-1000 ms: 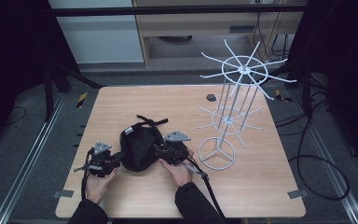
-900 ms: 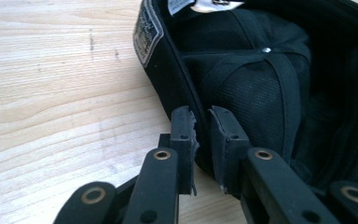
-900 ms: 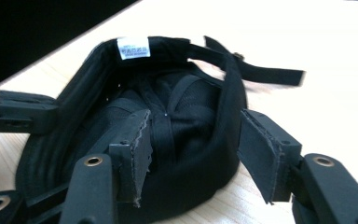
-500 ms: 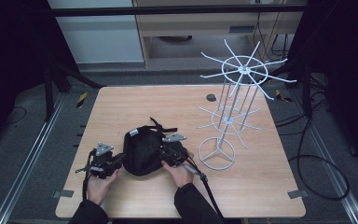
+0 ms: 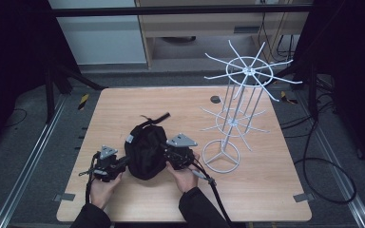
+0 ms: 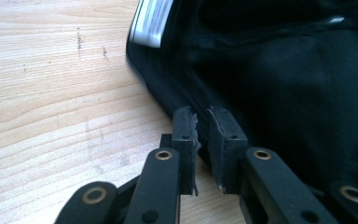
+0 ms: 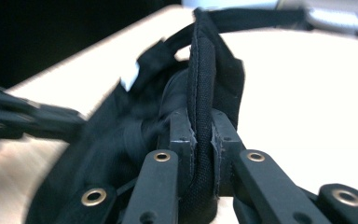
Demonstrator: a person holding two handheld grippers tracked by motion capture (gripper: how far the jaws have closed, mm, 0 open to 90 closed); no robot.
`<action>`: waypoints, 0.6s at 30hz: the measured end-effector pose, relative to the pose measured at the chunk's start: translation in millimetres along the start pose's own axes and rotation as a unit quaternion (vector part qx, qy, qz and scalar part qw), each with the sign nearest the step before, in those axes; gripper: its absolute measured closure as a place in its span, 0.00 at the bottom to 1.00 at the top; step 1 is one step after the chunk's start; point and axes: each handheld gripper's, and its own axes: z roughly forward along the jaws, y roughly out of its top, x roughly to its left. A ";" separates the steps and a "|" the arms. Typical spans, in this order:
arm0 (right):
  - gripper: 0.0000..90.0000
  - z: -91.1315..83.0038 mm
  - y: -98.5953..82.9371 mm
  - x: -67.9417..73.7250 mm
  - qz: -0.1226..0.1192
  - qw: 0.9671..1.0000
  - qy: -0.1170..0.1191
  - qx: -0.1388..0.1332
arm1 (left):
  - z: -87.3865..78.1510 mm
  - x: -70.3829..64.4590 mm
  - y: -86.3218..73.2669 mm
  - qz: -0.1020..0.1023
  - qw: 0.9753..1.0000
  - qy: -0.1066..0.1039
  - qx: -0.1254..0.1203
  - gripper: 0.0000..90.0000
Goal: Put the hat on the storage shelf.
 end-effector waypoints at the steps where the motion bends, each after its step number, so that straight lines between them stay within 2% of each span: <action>1: 0.91 -3.3 3.0 2.2 -0.007 1.000 0.008 -0.008 | 1.2 -0.6 -0.1 0.002 1.000 -0.001 0.001 0.90; 7: 0.92 -12.6 12.3 17.4 -0.073 0.996 0.034 -0.030 | 9.6 -2.5 -0.5 0.008 1.000 -0.004 0.013 0.92; 10: 0.92 -13.4 12.1 23.0 -0.102 0.994 0.027 -0.029 | 12.5 -2.9 -1.1 0.012 1.000 -0.002 0.019 0.94; 15: 0.92 -12.2 12.1 20.7 -0.104 0.994 0.009 -0.024 | 9.0 -3.8 -0.5 0.009 1.000 -0.010 0.011 0.95; 16: 0.92 -12.5 12.2 19.5 -0.104 0.994 0.005 -0.024 | 3.9 -5.1 0.4 0.003 1.000 -0.023 -0.001 0.94; 17: 0.92 -12.5 12.2 19.5 -0.104 0.994 0.005 -0.024 | 3.9 -5.1 0.4 0.003 1.000 -0.023 -0.001 0.94; 18: 0.93 -13.2 12.5 16.7 -0.103 0.994 0.000 -0.025 | -3.7 -7.1 2.4 -0.004 0.999 -0.039 -0.018 0.93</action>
